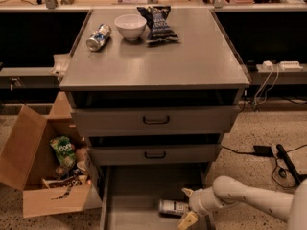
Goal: Pick blue plastic bottle from bottom drawer and place on counter
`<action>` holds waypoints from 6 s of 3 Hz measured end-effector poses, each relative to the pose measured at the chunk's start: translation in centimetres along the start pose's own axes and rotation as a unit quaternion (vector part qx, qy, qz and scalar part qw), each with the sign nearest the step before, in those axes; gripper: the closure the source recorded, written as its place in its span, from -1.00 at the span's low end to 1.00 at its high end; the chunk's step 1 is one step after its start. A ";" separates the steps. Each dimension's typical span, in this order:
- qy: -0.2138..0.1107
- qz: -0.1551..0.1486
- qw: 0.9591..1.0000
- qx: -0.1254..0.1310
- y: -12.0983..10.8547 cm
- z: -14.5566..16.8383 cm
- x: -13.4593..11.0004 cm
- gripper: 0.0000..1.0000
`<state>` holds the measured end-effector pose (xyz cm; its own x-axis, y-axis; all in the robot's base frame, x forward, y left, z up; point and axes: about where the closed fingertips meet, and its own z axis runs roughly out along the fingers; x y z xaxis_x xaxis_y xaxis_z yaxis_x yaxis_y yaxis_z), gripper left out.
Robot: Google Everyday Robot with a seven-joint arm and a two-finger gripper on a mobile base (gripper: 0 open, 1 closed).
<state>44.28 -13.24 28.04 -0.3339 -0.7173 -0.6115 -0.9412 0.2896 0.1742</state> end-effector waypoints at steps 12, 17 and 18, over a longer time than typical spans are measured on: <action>-0.165 -0.141 0.976 -0.022 -4.1 0.7 -3.9 1.00; -0.187 -0.334 0.922 -0.051 9.8 -13.6 -20.8 1.00; -0.191 -0.333 0.922 -0.048 9.7 -14.0 -21.0 1.00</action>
Offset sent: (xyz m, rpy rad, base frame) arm 0.0775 -0.0539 -0.1104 -0.0505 0.0210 -0.0247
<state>41.46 -4.26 53.32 0.3447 -0.4353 -0.8317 -0.9375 -0.2054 -0.2810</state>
